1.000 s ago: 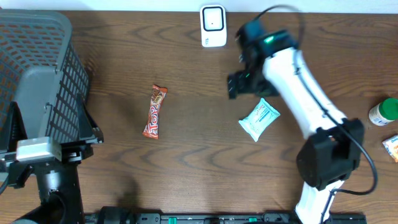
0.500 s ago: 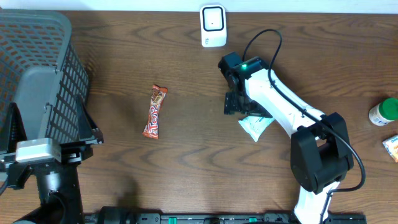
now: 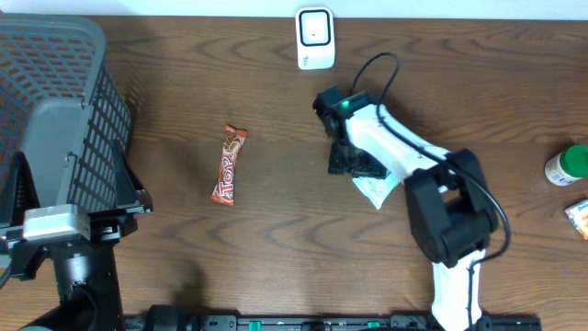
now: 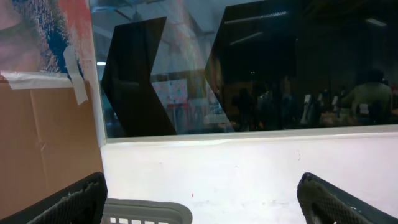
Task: Scan the item barcode
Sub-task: 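Reach the right gripper to the light-green wipes pack and grasp it, then lift the wipes pack with the right gripper and swing it left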
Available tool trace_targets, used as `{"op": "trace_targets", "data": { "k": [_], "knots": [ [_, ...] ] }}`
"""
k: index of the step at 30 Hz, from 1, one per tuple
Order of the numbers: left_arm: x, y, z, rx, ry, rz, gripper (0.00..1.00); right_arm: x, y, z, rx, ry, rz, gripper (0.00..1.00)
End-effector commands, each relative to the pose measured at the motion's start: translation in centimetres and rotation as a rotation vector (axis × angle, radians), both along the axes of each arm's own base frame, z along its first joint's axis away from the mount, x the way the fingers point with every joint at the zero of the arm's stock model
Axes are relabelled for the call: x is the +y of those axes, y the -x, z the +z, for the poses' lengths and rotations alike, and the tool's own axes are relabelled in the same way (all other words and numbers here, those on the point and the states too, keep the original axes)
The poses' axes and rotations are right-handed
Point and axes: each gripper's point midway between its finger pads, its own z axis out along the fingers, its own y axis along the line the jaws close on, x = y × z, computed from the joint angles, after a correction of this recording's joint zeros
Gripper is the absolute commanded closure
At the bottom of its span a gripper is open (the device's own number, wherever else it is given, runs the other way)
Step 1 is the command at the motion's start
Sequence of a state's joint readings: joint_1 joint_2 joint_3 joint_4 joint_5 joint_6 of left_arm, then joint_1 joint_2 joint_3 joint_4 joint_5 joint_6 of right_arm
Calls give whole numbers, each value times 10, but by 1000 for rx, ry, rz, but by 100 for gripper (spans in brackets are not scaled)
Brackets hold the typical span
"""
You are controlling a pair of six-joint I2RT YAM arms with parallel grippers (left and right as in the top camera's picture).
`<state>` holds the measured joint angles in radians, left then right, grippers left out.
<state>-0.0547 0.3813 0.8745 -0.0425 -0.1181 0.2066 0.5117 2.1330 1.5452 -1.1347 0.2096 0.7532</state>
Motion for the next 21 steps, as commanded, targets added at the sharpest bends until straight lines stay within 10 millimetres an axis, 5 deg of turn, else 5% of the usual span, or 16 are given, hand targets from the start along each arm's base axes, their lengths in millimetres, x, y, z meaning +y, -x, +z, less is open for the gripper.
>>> {"op": "trace_targets", "data": {
  "k": [1, 11, 21],
  "knots": [
    [0, 3, 1, -13, 4, -2, 2, 2, 7, -13, 32, 20, -4, 35],
    [0, 3, 1, -12, 4, -2, 2, -5, 14, -12, 60, 54, -24, 99],
    [0, 3, 0, -11, 4, -2, 2, 6, 20, 20, 129, -6, 32, 99]
  ]
}}
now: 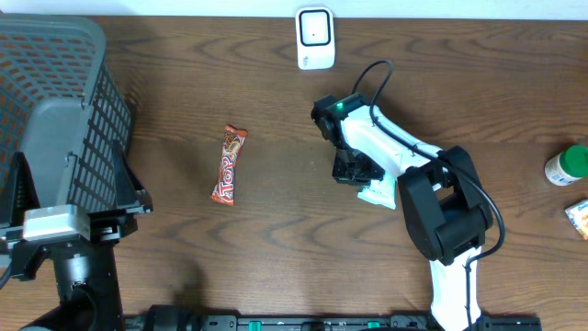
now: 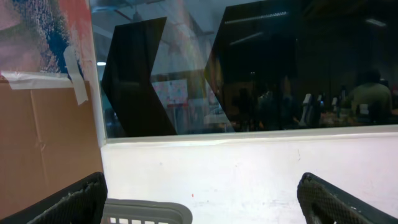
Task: Scan the item barcode
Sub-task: 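Lift the wipes pack with the right gripper and swing it left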
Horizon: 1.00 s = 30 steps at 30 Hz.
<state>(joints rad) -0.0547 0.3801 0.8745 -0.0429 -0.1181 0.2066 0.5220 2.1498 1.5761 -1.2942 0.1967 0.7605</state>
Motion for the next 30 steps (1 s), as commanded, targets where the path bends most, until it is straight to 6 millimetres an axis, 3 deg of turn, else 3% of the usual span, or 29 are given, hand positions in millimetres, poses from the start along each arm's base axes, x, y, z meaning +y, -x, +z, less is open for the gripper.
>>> {"op": "trace_targets", "data": {
  "k": [1, 6, 9, 10, 11, 12, 14, 30],
  "knots": [
    [0, 3, 0, -10, 4, -3, 2, 17, -9, 18, -3, -78, 29, 99],
    [0, 3, 0, -10, 4, -2, 2, 25, -17, 47, -43, -101, 39, 99],
    [0, 2, -1, -5, 3, -2, 2, 28, -16, 52, -53, -107, 47, 99],
    [0, 2, -1, -4, 3, -2, 2, 27, -15, 52, -48, -104, 47, 82],
    [0, 2, -1, -4, 3, -2, 2, 25, -12, 53, -33, -94, 48, 53],
    [0, 2, -1, -4, 3, -2, 2, 23, -9, 53, -23, -81, 53, 32],
    [0, 2, -1, -4, 3, -2, 2, 20, -3, 53, 1, -60, 76, 21],
    [0, 3, 0, -11, 4, -2, 2, 39, 13, 42, -86, 200, 305, 19]
  ]
}}
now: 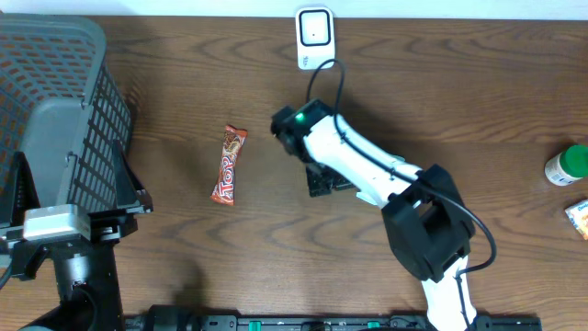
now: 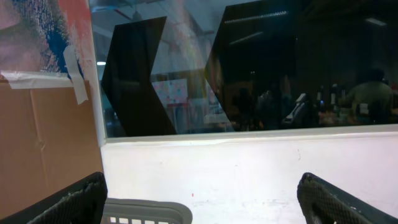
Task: Scan the item barcode
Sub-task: 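Lift the wipes pack with the right gripper and swing it left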
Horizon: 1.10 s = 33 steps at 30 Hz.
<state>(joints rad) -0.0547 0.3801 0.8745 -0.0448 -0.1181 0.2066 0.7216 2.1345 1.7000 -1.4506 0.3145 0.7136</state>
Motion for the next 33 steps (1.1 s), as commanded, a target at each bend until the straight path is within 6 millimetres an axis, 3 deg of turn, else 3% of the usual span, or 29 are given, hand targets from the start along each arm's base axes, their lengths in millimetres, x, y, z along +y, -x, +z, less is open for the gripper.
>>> {"op": "trace_targets", "data": {
  "k": [1, 6, 16, 33],
  "knots": [
    [0, 3, 1, -13, 4, -3, 2, -5, -4, -1, -67, 103, 36, 19],
    [0, 3, 1, -13, 4, -2, 2, -4, -1, -5, -84, 139, 77, 21],
    [1, 11, 4, -34, 5, -2, 2, -32, 2, -21, -97, 315, 161, 24],
    [1, 14, 5, -42, 6, -3, 2, -51, -2, -48, -127, 423, 213, 29]
  ]
}}
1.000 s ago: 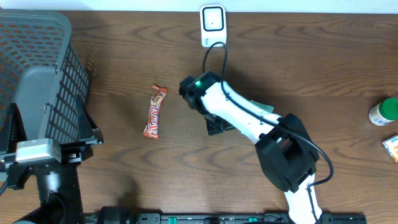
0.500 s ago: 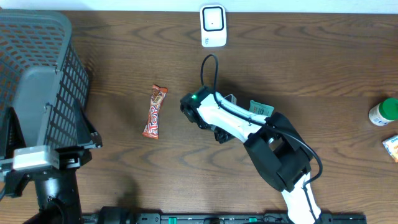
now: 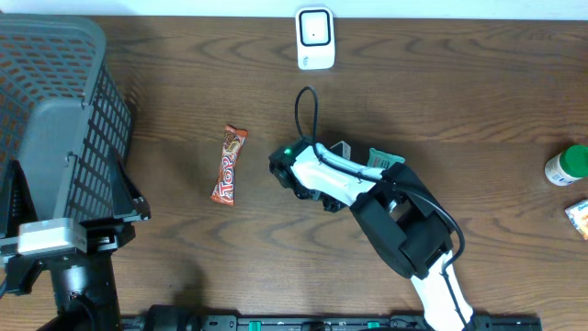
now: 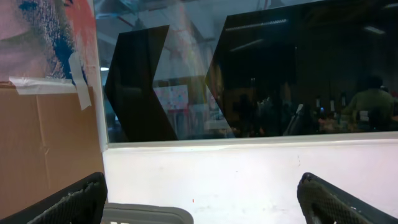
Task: Scan the item barcode
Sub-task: 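Lift the wipes pack with the right gripper and swing it left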
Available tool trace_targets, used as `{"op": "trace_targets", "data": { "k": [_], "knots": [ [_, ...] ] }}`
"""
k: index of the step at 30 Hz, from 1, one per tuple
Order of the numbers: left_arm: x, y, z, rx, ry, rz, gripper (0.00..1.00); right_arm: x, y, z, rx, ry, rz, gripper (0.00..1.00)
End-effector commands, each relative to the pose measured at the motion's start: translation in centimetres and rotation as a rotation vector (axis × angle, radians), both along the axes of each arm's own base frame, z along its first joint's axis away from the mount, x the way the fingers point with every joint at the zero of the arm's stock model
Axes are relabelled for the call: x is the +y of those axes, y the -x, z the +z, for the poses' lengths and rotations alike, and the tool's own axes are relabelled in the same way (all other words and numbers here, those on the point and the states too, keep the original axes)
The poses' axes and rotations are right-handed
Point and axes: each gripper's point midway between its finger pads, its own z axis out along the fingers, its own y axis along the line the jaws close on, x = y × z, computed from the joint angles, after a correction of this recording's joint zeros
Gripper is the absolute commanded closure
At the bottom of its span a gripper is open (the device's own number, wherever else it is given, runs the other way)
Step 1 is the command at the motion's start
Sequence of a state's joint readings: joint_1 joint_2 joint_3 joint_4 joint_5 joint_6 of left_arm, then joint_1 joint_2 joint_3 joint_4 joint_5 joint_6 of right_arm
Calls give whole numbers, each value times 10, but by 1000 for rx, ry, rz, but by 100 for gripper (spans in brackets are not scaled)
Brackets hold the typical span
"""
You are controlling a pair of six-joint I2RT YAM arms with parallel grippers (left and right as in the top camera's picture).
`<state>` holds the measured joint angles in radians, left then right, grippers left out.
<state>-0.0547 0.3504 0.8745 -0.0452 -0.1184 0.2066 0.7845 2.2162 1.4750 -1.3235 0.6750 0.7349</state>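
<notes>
The white scanner (image 3: 314, 37) stands at the table's far edge. A white packet with teal print (image 3: 387, 161) shows at mid-table, partly behind my right arm's link. My right gripper (image 3: 342, 150) points right toward that packet and appears shut on its left end, though its jaws are small and partly hidden. The left gripper (image 4: 205, 200) is open with nothing between its dark fingertips (image 4: 81, 198), and it faces a white wall and a dark window. In the overhead view the left arm (image 3: 55, 237) sits at the near left by the basket.
A grey mesh basket (image 3: 92, 83) fills the far left; its rim (image 4: 149, 214) shows low in the left wrist view. A brown candy bar (image 3: 230, 164) lies left of centre. A green-capped bottle (image 3: 568, 165) and a small packet (image 3: 579, 217) sit at the right edge.
My right wrist now lies lower and further left, folded back on itself. The packet now sits up and right of its earlier spot, teal print showing. The left wrist view has shifted slightly.
My right gripper was first down on the white packet right of centre. It stayed on it, then stood further left with the packet mostly hidden beneath it. Now the packet shows its teal print beside the folded arm. The left gripper stayed open throughout.
</notes>
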Motion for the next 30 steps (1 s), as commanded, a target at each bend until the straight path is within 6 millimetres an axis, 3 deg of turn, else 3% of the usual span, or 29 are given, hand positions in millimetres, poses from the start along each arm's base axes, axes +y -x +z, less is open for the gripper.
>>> {"op": "trace_targets", "data": {
  "k": [1, 6, 7, 10, 11, 18, 23, 26, 30],
  "knots": [
    [0, 4, 1, -13, 4, -3, 2, -9, 1, -9, -18, 74, 28, 30],
    [0, 4, 1, -13, 3, -3, 2, -21, 6, -30, 9, 126, 35, 45],
    [0, 4, 1, -13, 4, -3, 2, -22, 7, -33, 16, 133, 35, 53],
    [0, 4, 0, -12, 3, -3, 2, -25, 10, -47, 40, 155, 36, 92],
    [0, 4, 0, -11, 3, -3, 2, -26, 10, -50, 44, 160, 37, 99],
    [0, 4, 0, -10, 3, -3, 2, -24, 9, -46, 46, 186, 58, 99],
    [0, 3, -1, -6, 3, -3, 2, -10, 16, -22, 108, 139, 19, 99],
    [0, 3, -2, -2, 3, -3, 2, 12, 20, -4, 169, 4, 13, 99],
    [0, 3, -2, -2, 3, -3, 2, 77, 40, 15, 379, -412, 119, 99]
  ]
}}
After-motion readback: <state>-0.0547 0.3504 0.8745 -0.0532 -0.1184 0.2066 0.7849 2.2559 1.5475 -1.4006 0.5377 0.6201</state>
